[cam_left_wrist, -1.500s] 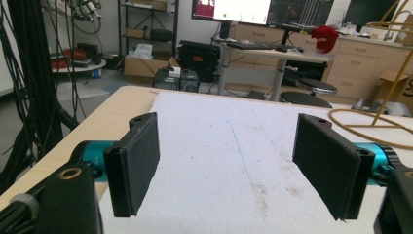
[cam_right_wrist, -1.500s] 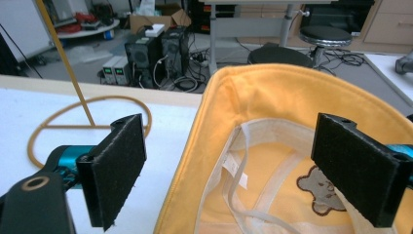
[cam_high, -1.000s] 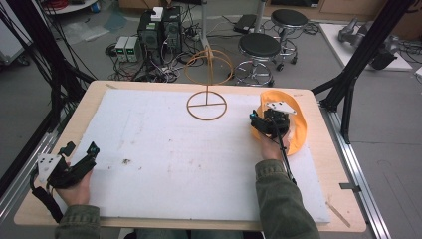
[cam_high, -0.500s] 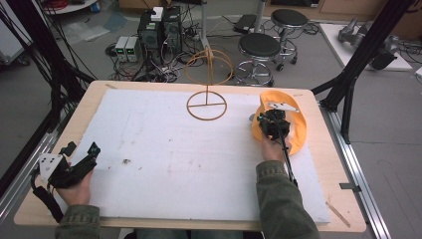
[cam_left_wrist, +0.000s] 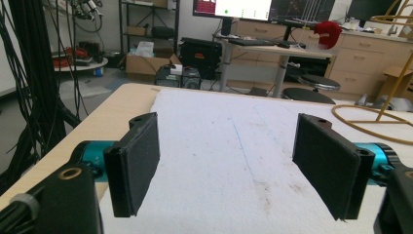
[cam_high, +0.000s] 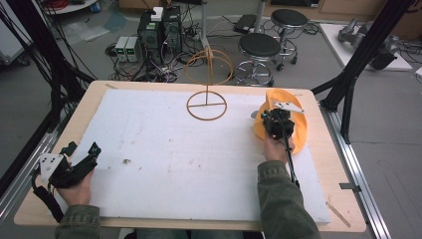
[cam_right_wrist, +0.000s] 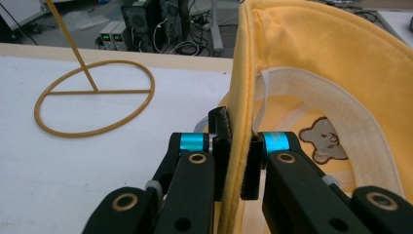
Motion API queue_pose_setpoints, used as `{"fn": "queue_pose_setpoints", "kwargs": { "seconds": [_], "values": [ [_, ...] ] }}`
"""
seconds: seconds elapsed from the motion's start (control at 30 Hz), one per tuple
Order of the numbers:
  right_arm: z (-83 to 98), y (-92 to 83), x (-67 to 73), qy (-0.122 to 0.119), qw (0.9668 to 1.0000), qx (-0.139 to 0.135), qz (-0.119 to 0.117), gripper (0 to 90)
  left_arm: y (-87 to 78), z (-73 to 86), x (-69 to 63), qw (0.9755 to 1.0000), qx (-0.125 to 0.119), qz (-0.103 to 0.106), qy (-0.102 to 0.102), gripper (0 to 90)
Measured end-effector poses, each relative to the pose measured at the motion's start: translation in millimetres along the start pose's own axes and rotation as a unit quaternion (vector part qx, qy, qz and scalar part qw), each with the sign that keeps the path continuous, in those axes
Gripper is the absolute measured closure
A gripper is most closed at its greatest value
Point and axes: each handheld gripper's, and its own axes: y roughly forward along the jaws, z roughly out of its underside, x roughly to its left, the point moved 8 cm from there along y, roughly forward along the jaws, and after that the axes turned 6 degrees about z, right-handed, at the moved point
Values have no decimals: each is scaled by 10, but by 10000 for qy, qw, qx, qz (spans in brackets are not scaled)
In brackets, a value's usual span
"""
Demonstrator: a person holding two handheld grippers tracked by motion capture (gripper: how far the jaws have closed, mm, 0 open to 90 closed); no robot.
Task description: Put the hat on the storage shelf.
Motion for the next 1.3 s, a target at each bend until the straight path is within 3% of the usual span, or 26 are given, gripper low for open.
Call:
{"fn": "queue_pose_setpoints", "kwargs": {
  "seconds": [0.83,1.1,1.3],
  "values": [
    [-240,-426,-190,150,9969,-713,312,860,-15,-2,-38,10000,-15,51,-23,257],
    [-326,-595,-139,233,9949,-974,95,859,-11,1,-76,9999,1,101,10,257],
    [-434,-754,-11,169,9928,-1181,-126,860,-11,3,-90,9999,13,115,27,256]
  ]
}}
